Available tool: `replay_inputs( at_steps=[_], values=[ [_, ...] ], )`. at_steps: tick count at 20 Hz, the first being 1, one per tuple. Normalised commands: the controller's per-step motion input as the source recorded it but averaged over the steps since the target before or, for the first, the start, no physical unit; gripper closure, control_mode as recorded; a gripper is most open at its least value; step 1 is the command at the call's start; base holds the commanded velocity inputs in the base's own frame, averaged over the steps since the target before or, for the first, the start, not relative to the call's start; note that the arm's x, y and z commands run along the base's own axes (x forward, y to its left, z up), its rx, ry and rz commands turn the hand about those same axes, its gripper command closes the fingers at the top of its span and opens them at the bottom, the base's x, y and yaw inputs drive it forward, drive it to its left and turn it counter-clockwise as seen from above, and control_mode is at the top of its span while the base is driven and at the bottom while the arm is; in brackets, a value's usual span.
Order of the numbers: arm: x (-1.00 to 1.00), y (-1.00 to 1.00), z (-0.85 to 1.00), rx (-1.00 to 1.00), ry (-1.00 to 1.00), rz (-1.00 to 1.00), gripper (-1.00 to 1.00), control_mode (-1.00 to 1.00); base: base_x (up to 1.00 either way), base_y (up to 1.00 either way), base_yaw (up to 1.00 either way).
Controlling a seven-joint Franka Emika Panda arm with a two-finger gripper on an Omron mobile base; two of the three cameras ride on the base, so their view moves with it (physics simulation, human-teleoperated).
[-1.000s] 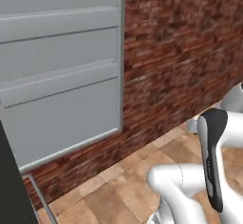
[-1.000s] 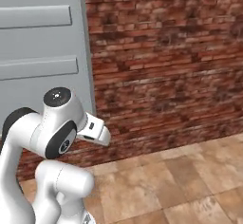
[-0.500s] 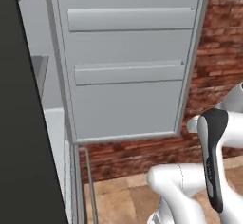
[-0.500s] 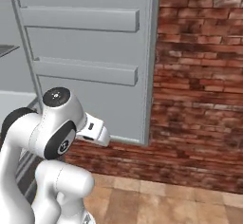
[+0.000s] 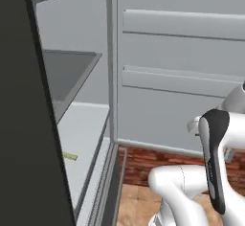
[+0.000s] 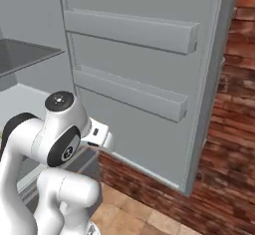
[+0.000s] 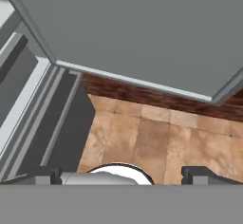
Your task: Pick the egg and butter from the fridge and place them by the bowl for mixing.
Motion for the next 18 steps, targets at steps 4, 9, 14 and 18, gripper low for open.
replay_inputs(
  at_steps=[4,9,14,18],
  values=[
    [0.0,0.0,0.0,0.0,0.0,0.0,-1.0,1.0,0.46,0.0,0.69],
    [0.0,0.0,0.0,0.0,0.0,0.0,-1.0,1.0,0.18,-0.06,0.9],
    [0.0,0.0,0.0,0.0,0.0,0.0,-1.0,1.0,0.1,-0.17,0.83],
    [0.0,0.0,0.0,0.0,0.0,0.0,-1.0,1.0,-0.19,-0.21,0.73]
  ],
)
